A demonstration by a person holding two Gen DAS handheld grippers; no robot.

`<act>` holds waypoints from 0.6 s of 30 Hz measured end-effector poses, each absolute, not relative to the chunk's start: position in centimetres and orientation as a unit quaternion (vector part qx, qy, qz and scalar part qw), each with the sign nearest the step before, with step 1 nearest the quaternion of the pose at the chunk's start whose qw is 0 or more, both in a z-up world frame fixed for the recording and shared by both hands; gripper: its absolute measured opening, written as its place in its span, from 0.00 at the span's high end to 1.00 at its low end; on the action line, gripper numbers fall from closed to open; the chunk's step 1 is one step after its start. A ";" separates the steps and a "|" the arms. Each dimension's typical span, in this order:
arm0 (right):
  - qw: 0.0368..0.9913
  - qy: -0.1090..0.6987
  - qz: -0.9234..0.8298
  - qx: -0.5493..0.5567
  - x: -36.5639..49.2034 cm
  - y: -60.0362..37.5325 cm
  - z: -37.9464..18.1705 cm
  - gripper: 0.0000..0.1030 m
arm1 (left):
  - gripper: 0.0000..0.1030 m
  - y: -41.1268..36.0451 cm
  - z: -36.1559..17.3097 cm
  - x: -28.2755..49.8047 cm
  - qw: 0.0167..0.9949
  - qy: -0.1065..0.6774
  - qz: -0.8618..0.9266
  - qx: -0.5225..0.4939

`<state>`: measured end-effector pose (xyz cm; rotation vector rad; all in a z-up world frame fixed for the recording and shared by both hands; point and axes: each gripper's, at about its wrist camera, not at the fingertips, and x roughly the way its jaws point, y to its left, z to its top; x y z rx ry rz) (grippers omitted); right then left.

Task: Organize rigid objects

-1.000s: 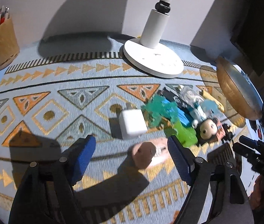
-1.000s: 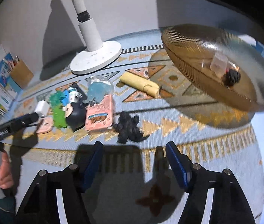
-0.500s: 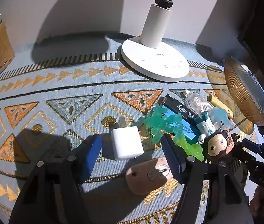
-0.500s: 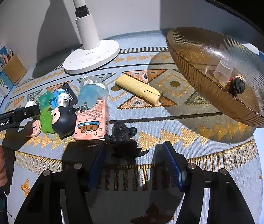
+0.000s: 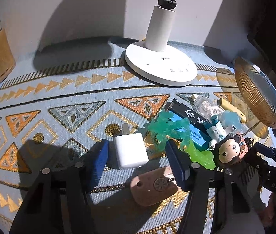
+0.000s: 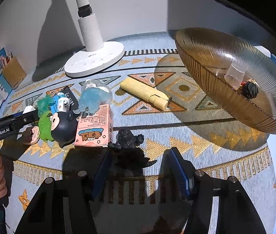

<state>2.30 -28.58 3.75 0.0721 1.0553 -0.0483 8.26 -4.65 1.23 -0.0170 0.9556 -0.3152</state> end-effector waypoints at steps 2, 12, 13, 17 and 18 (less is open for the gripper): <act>0.865 0.501 -0.026 0.029 2.3 -28.3 3.7 0.47 | 0.58 -4.7 1.3 8.2 0.876 0.455 -0.158 -0.010; 0.874 0.485 0.002 0.024 0.2 -27.3 5.3 0.64 | 0.73 -4.0 3.2 5.7 0.886 0.432 -0.165 -0.007; 0.876 0.481 0.003 0.019 -0.4 -27.2 5.7 0.64 | 0.73 -3.8 3.4 5.2 0.887 0.429 -0.168 -0.011; 0.880 0.473 0.011 0.027 -2.4 -27.1 6.9 0.64 | 0.73 -2.9 4.6 2.5 0.893 0.417 -0.167 -0.027; 0.882 0.471 0.016 0.031 -2.8 -27.0 7.2 0.64 | 0.73 -2.7 4.8 1.7 0.894 0.414 -0.166 -0.029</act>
